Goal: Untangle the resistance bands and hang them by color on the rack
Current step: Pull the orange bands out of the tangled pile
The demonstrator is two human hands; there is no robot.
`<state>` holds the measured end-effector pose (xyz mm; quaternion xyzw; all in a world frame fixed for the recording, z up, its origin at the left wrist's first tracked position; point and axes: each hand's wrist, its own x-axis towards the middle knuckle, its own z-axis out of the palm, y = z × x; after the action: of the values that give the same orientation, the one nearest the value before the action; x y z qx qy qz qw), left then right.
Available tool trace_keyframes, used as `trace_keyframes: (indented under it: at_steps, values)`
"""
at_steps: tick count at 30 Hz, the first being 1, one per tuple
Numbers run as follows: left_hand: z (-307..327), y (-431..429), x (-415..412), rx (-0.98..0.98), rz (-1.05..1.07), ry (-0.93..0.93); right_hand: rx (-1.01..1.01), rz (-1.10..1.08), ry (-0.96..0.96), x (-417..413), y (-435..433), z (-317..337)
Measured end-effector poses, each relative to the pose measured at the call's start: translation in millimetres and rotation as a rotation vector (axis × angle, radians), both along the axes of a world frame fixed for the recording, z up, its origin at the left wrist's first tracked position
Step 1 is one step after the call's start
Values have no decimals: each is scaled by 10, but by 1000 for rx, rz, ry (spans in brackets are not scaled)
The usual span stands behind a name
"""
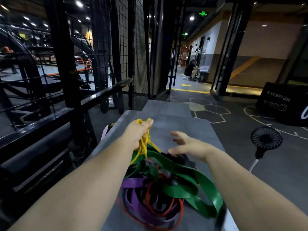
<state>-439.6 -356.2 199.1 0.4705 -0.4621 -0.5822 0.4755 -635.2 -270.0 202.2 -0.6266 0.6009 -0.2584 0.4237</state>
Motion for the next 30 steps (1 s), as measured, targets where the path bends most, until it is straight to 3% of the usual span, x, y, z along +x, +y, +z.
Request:
trace_keyframes:
  at_steps: [3,7,9,13,18,30]
  values:
    - [-6,61,-81,19,-112,0,-148,-31,74,215,-61,3]
    - [29,165,-106,-18,-213,-56,-126,-57,342,406,-97,-200]
    - [21,214,-62,-35,-263,-115,-128,-78,340,476,-100,-283]
    - [-31,242,26,-47,-286,-63,-31,-19,285,583,-74,-353]
    - [-29,330,86,-84,-305,-95,-33,-13,446,692,-33,-401]
    - [-77,280,225,-234,-96,-625,-190,-217,398,665,36,-71]
